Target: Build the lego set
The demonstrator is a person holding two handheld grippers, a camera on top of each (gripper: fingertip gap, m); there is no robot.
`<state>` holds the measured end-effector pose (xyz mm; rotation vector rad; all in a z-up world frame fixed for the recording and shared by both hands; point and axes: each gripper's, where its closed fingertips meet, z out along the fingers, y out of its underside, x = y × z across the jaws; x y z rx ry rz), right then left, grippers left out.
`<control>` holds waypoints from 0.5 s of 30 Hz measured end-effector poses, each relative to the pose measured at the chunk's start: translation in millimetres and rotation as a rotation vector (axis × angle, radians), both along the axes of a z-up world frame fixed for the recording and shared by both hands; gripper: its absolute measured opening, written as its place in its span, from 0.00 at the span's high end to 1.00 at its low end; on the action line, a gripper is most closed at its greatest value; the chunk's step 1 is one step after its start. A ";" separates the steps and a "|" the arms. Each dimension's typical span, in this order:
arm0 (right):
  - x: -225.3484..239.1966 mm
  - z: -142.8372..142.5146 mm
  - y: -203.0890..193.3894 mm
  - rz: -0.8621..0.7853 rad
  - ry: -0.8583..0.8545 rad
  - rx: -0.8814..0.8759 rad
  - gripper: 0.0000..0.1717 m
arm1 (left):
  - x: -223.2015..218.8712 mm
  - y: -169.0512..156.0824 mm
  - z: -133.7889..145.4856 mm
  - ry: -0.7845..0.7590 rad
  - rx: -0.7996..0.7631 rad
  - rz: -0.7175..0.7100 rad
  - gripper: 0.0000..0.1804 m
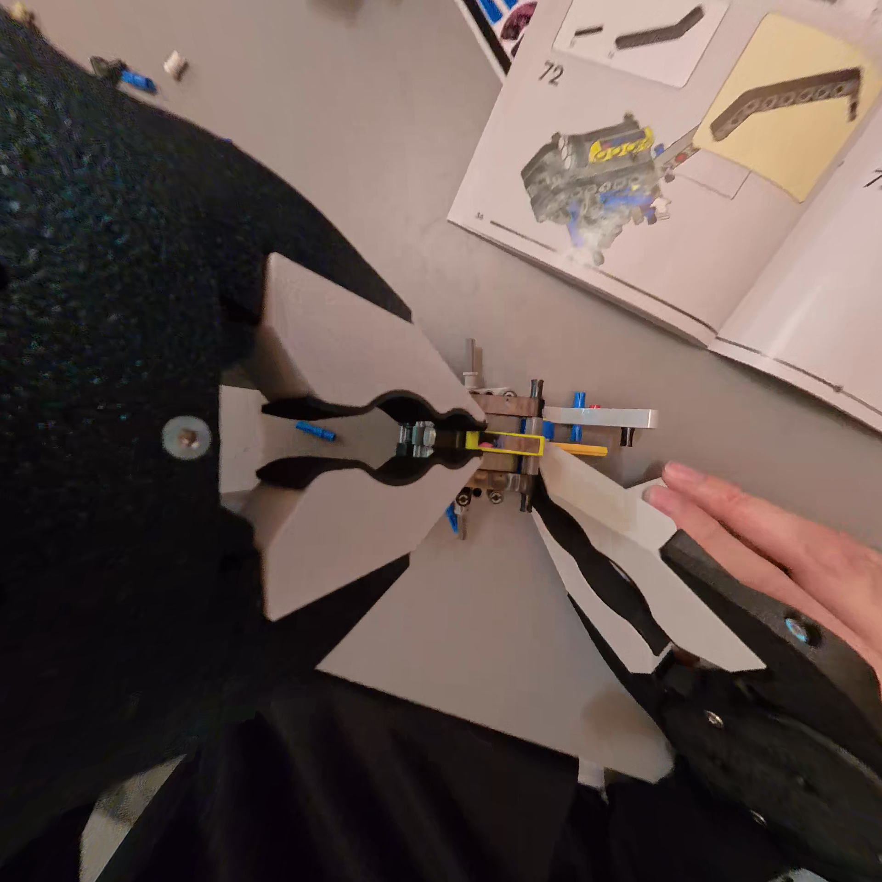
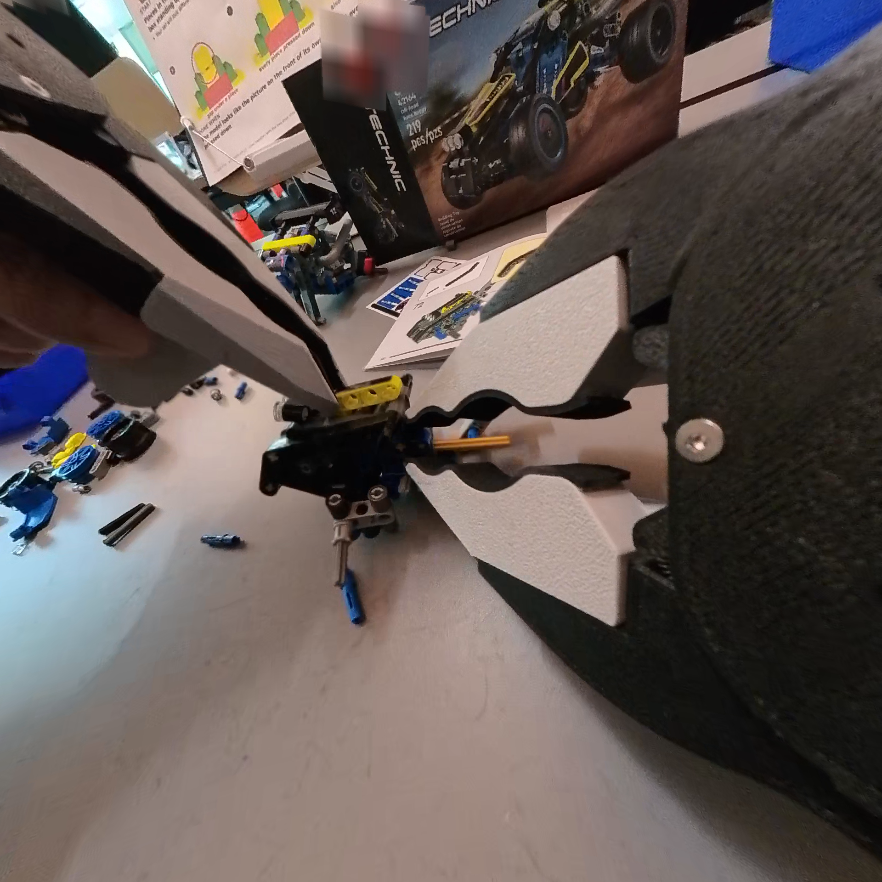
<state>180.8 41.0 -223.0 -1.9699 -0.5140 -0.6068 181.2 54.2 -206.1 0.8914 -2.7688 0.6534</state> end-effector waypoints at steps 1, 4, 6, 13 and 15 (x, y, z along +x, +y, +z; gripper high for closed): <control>0.1 1.0 0.7 -0.001 -0.005 0.006 0.95 | 0.7 0.5 1.4 0.018 0.002 0.004 0.98; 3.7 4.4 -3.3 -0.004 -0.009 0.019 0.94 | 6.6 0.4 4.3 -0.034 0.017 -0.016 0.98; 6.7 10.8 -11.8 -0.003 0.014 0.024 0.94 | 8.0 2.7 3.7 -0.129 0.070 -0.054 0.98; 4.8 41.5 -14.3 0.035 0.275 0.172 0.90 | -0.3 -6.2 2.9 -0.351 0.100 -0.154 0.98; 1.8 38.4 -8.4 0.052 0.284 0.115 0.92 | -4.7 -12.7 1.8 -0.388 0.098 -0.205 0.98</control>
